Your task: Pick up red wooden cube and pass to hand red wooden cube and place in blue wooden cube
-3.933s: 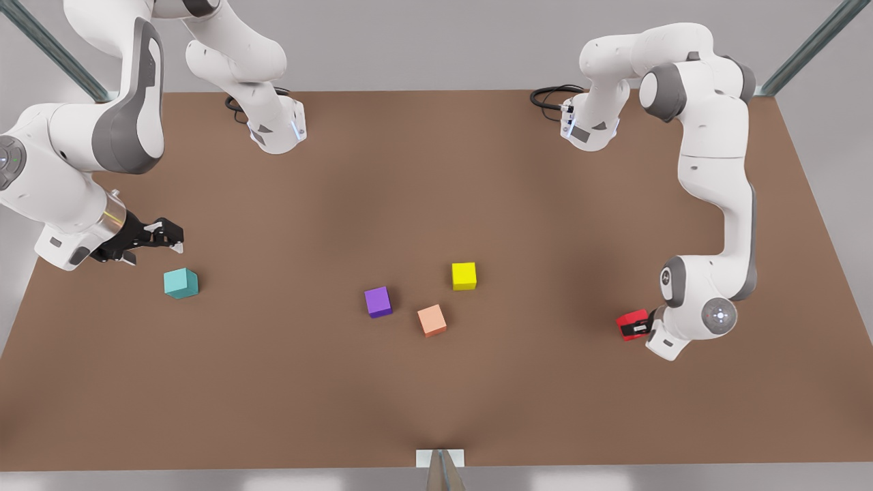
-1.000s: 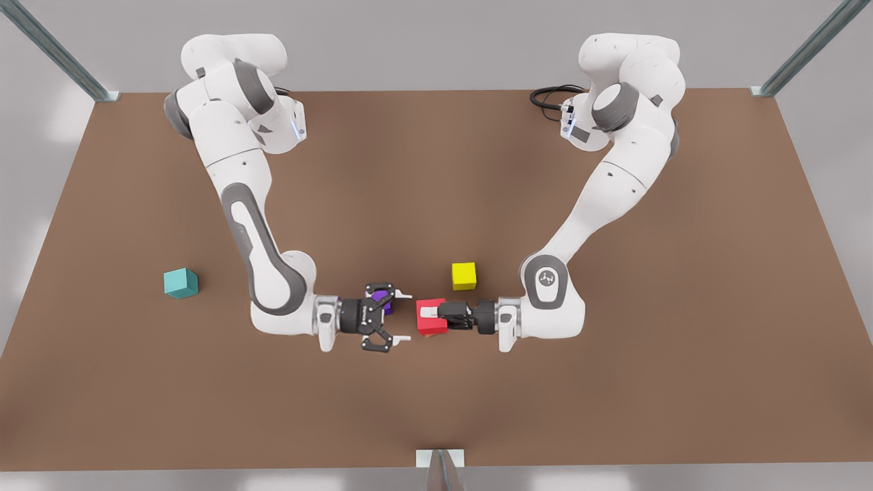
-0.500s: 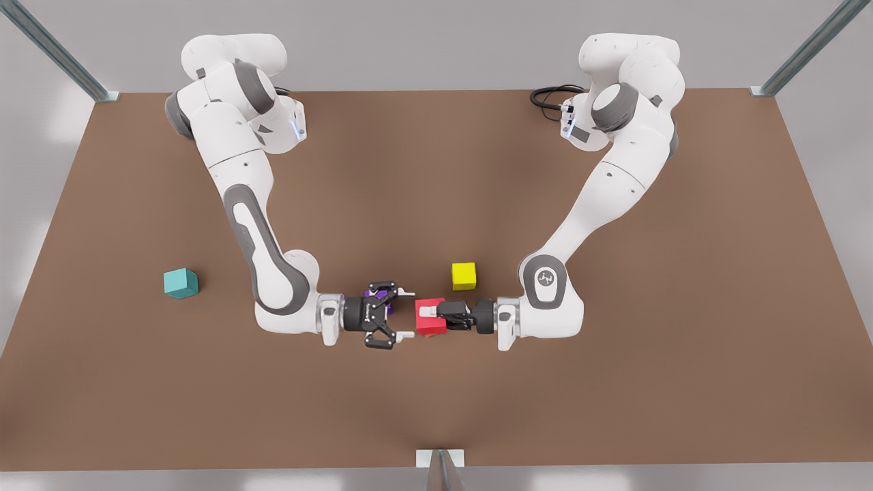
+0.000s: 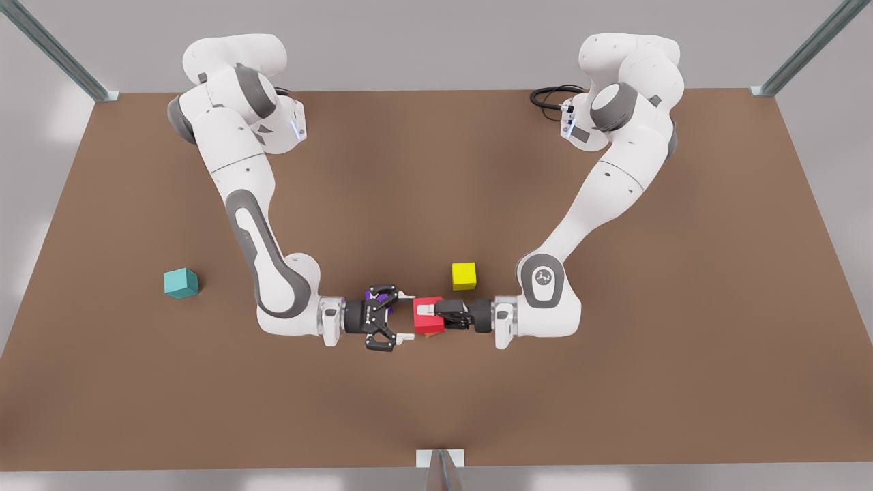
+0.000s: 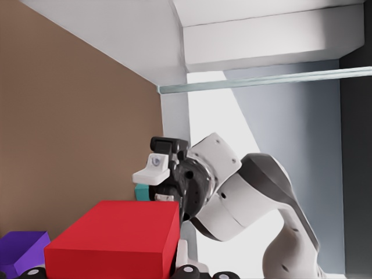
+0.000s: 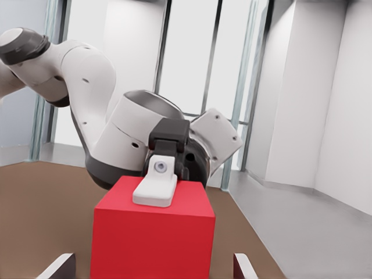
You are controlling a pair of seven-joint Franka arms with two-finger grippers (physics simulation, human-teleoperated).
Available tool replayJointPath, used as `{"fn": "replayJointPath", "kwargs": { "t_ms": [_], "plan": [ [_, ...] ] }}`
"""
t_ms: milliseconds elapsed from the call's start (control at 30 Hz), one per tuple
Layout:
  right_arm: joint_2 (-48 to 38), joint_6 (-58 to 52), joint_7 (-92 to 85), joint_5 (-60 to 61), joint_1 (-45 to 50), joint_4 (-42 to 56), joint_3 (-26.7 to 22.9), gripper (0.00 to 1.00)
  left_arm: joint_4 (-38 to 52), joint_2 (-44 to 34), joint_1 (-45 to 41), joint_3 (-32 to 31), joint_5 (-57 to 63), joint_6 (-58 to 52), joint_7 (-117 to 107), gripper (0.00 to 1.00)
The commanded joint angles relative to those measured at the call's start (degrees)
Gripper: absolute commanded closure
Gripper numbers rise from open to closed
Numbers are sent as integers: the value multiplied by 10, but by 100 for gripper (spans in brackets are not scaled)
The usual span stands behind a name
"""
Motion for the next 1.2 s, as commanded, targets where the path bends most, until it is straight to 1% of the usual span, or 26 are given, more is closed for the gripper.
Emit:
{"fn": "replayJointPath", "kwargs": {
  "t_ms": [0, 167, 567, 600, 633, 667, 867, 900, 933, 1067, 1133, 1167],
  "plan": [
    [0, 0, -20, 0, 0, 2, 1, 0, 0, -1, 0, 0, -5, -3, 24, 36],
    [12, 4, -20, 0, 12, 19, 1, 0, 0, -2, 0, 0, -6, -4, 24, 36],
    [20, 22, -17, 7, 33, 21, 1, 0, 0, 2, -12, 0, -7, 15, 24, 36],
    [20, 23, -17, 7, 33, 21, 1, 3, 1, 2, -12, 0, -7, 15, 24, 36],
    [20, 23, -17, 7, 34, 21, 1, 35, 1, 2, -12, 0, -7, 15, 24, 36],
    [20, 23, -17, 7, 33, 21, 1, 51, 0, 1, -12, 0, -7, 15, 24, 36],
    [20, 22, -17, 7, 33, 22, 1, 49, 0, 1, -12, 0, -7, 15, 24, 36],
    [20, 22, -16, 7, 33, 25, 1, 49, 0, 1, -12, 0, -7, 14, 24, 3],
    [20, 22, -16, 7, 32, 25, 1, 49, 0, 1, -11, 0, -6, 14, 24, 0],
    [20, 20, -16, 6, 31, 23, 1, 49, 0, 1, -6, 0, -5, 11, 24, 0],
    [19, 17, -16, 6, 29, 23, 0, 49, -5, -3, 17, 0, -1, -1, 25, 0],
    [19, 17, -15, 5, 29, 23, -1, 49, -7, -4, 36, 0, 0, -30, 25, 0]
  ]
}}
